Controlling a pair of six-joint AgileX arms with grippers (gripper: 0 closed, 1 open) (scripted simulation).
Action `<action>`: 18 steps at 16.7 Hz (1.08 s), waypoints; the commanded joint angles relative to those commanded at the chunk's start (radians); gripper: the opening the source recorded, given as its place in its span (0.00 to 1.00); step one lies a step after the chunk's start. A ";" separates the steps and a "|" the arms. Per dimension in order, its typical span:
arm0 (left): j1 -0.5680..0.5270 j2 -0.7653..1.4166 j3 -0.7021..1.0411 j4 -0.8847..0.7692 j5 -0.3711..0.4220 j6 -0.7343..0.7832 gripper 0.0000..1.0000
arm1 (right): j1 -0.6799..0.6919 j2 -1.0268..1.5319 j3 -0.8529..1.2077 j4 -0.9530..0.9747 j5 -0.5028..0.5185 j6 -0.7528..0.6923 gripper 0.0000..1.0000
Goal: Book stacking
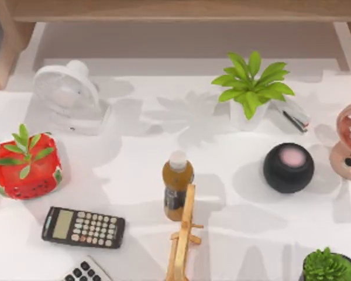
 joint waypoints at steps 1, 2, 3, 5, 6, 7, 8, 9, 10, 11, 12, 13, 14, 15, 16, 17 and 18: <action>0.006 -0.023 -0.011 -0.001 0.008 0.038 0.00 | 0.000 0.000 0.000 0.000 0.000 0.000 1.00; 0.014 -0.050 -0.025 -0.003 0.018 0.084 0.00 | 0.000 0.000 0.000 0.000 0.000 0.000 1.00; 0.025 -0.079 -0.041 -0.005 0.028 0.138 0.00 | 0.000 0.000 0.000 0.000 0.000 0.000 1.00; 0.055 -0.143 -0.081 -0.012 0.053 0.267 0.00 | 0.000 0.000 0.000 0.000 0.000 0.000 1.00; 0.073 -0.176 -0.106 -0.017 0.067 0.341 0.00 | 0.000 0.000 0.000 0.000 0.000 0.000 1.00; 0.093 -0.208 -0.132 -0.023 0.081 0.419 0.00 | 0.000 0.000 0.000 0.000 0.000 0.000 1.00; 0.115 -0.238 -0.161 -0.029 0.095 0.501 0.00 | 0.000 0.000 0.000 0.000 0.000 0.000 1.00; 0.139 -0.266 -0.193 -0.036 0.108 0.586 0.00 | 0.000 0.000 0.000 0.000 0.000 0.000 1.00; 0.164 -0.292 -0.226 -0.044 0.122 0.675 0.00 | 0.000 0.000 0.000 0.000 0.000 0.000 1.00; 0.190 -0.314 -0.261 -0.052 0.135 0.765 0.00 | 0.000 0.000 0.000 0.000 0.000 0.000 1.00; 0.216 -0.334 -0.297 -0.061 0.147 0.858 0.00 | 0.000 0.000 0.000 0.000 0.000 0.000 1.00; 0.242 -0.350 -0.333 -0.069 0.159 0.951 0.00 | 0.000 0.000 0.000 0.000 0.000 0.000 1.00; 0.266 -0.362 -0.370 -0.078 0.170 1.044 0.00 | 0.000 0.000 0.000 0.000 0.000 0.000 1.00; 0.290 -0.371 -0.408 -0.087 0.181 1.137 0.00 | 0.000 0.000 0.000 0.000 0.000 0.000 1.00; 0.311 -0.376 -0.444 -0.096 0.190 1.229 0.00 | 0.000 0.000 0.000 0.000 0.000 0.000 1.00; 0.329 -0.378 -0.481 -0.105 0.198 1.319 0.00 | 0.000 0.000 0.000 0.000 0.000 0.000 1.00; 0.344 -0.375 -0.516 -0.113 0.206 1.406 0.00 | 0.000 0.000 0.000 0.000 0.000 0.000 1.00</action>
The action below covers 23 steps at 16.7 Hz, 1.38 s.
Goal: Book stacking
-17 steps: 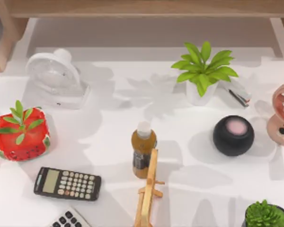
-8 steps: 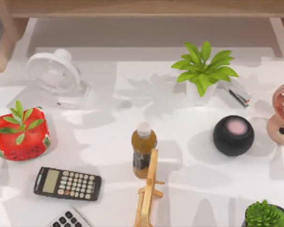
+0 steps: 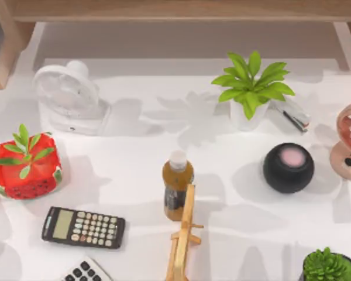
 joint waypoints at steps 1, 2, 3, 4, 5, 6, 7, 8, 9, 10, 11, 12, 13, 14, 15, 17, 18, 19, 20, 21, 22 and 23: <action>0.012 0.006 -0.035 -0.008 0.006 0.084 0.00 | 0.000 0.000 0.000 0.000 0.000 0.000 1.00; 0.020 0.016 -0.068 -0.017 0.011 0.164 0.00 | 0.000 0.000 0.000 0.000 0.000 0.000 1.00; 0.024 0.030 -0.100 -0.025 0.014 0.240 0.00 | 0.000 0.000 0.000 0.000 0.000 0.000 1.00; 0.025 0.046 -0.130 -0.032 0.017 0.310 0.00 | 0.000 0.000 0.000 0.000 0.000 0.000 1.00; 0.023 0.063 -0.157 -0.039 0.018 0.373 0.00 | 0.000 0.000 0.000 0.000 0.000 0.000 1.00; 0.020 0.080 -0.181 -0.045 0.019 0.429 0.00 | 0.000 0.000 0.000 0.000 0.000 0.000 1.00; 0.017 0.097 -0.203 -0.051 0.019 0.477 0.00 | 0.000 0.000 0.000 0.000 0.000 0.000 1.00; 0.013 0.112 -0.220 -0.055 0.019 0.517 0.00 | 0.000 0.000 0.000 0.000 0.000 0.000 1.00; 0.009 0.124 -0.234 -0.059 0.018 0.548 0.00 | 0.000 0.000 0.000 0.000 0.000 0.000 1.00; 0.006 0.132 -0.244 -0.061 0.018 0.569 0.00 | 0.000 0.000 0.000 0.000 0.000 0.000 1.00; 0.005 0.137 -0.248 -0.063 0.017 0.579 0.00 | 0.000 0.000 0.000 0.000 0.000 0.000 1.00; 0.005 0.137 -0.248 -0.063 0.017 0.579 0.00 | 0.000 0.000 0.000 0.000 0.000 0.000 1.00; 0.005 0.137 -0.248 -0.063 0.017 0.579 0.00 | 0.000 0.000 0.000 0.000 0.000 0.000 1.00; 0.005 0.137 -0.248 -0.063 0.017 0.579 0.00 | 0.000 0.000 0.000 0.000 0.000 0.000 1.00; 0.005 0.137 -0.248 -0.063 0.017 0.579 0.00 | 0.000 0.000 0.000 0.000 0.000 0.000 1.00; 0.007 0.136 -0.245 -0.061 0.016 0.579 0.00 | 0.000 0.000 0.000 0.000 0.000 0.000 1.00; 0.003 0.142 -0.243 -0.057 0.014 0.576 0.00 | 0.000 0.000 0.000 0.000 0.000 0.000 1.00; -0.002 0.150 -0.240 -0.054 0.012 0.573 0.00 | 0.000 0.000 0.000 0.000 0.000 0.000 1.00; -0.005 0.154 -0.238 -0.051 0.010 0.572 0.00 | 0.000 0.000 0.000 0.000 0.000 0.000 1.00; -0.005 0.154 -0.238 -0.051 0.010 0.572 0.00 | 0.000 0.000 0.000 0.000 0.000 0.000 1.00; -0.005 0.154 -0.238 -0.051 0.010 0.572 0.00 | 0.000 0.000 0.000 0.000 0.000 0.000 1.00; -0.005 0.154 -0.238 -0.051 0.010 0.572 0.00 | 0.000 0.000 0.000 0.000 0.000 0.000 1.00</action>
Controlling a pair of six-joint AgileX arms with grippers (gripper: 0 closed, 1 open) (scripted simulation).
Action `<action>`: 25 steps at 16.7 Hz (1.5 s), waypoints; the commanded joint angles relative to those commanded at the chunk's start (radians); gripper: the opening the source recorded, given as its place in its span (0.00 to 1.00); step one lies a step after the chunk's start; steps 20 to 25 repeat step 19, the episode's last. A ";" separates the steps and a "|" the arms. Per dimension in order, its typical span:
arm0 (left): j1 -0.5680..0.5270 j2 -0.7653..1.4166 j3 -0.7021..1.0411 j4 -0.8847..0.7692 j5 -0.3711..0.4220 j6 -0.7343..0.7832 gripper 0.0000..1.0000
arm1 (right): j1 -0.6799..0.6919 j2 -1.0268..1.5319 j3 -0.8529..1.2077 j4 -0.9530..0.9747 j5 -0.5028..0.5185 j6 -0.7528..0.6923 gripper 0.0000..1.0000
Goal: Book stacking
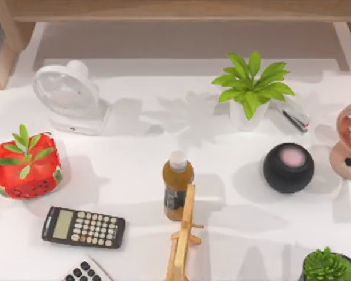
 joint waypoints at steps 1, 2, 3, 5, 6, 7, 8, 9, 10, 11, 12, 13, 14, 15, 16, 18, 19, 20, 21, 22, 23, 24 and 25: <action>0.000 0.000 0.000 0.000 0.000 0.000 0.08 | 0.000 0.000 0.000 0.000 0.000 0.000 1.00; 0.000 0.000 0.000 0.000 0.000 0.000 0.15 | 0.000 0.000 0.000 0.000 0.000 0.000 1.00; 0.000 0.000 0.000 0.000 0.000 0.000 0.23 | 0.000 0.000 0.000 0.000 0.000 0.000 1.00; 0.000 0.000 0.000 0.000 0.000 0.000 0.38 | 0.000 0.000 0.000 0.000 0.000 0.000 1.00; 0.000 0.000 0.000 0.000 0.000 0.000 0.45 | 0.000 0.000 0.000 0.000 0.000 0.000 1.00; 0.000 0.000 0.000 0.000 0.000 0.000 0.53 | 0.000 0.000 0.000 0.000 0.000 0.000 1.00; 0.000 0.000 0.000 0.000 0.000 0.000 0.60 | 0.000 0.000 0.000 0.000 0.000 0.000 1.00; 0.000 0.000 0.000 0.000 0.000 0.000 0.68 | 0.000 0.000 0.000 0.000 0.000 0.000 1.00; 0.000 0.000 0.000 0.000 0.000 0.000 0.75 | 0.000 0.000 0.000 0.000 0.000 0.000 1.00; 0.000 0.000 0.000 0.000 0.000 0.000 0.83 | 0.000 0.000 0.000 0.000 0.000 0.000 1.00; 0.000 0.000 0.000 0.000 0.000 0.000 0.90 | 0.000 0.000 0.000 0.000 0.000 0.000 1.00; 0.000 0.000 0.000 0.000 0.000 0.000 0.98 | 0.000 0.000 0.000 0.000 0.000 0.000 1.00; 0.000 0.000 0.000 0.000 0.000 0.000 1.00 | 0.000 0.000 0.000 0.000 0.000 0.000 1.00; 0.000 0.000 0.000 0.000 0.000 0.000 1.00 | 0.000 0.000 0.000 0.000 0.000 0.000 1.00; 0.000 0.000 0.000 0.000 0.000 0.000 1.00 | 0.000 0.000 0.000 0.000 0.000 0.000 1.00; 0.000 0.000 0.000 0.000 0.000 0.000 1.00 | 0.000 0.000 0.000 0.000 0.000 0.000 1.00; 0.000 0.000 0.000 0.000 0.000 0.000 1.00 | 0.000 0.000 0.000 0.000 0.000 0.000 1.00; 0.000 0.000 0.000 0.000 0.000 0.000 1.00 | 0.000 0.000 0.000 0.000 0.000 0.000 1.00; 0.000 0.000 0.000 0.000 0.000 0.000 1.00 | 0.000 0.000 0.000 0.000 0.000 0.000 1.00; 0.000 0.000 0.000 0.000 0.000 0.000 1.00 | 0.000 0.000 0.000 0.000 0.000 0.000 1.00; 0.000 0.000 0.000 0.000 0.000 0.000 1.00 | 0.000 0.000 0.000 0.000 0.000 0.000 1.00; 0.000 0.000 0.000 0.000 0.000 0.000 1.00 | 0.000 0.000 0.000 0.000 0.000 0.000 1.00; 0.000 0.000 0.000 0.000 0.000 0.000 1.00 | 0.000 0.000 0.000 0.000 0.000 0.000 1.00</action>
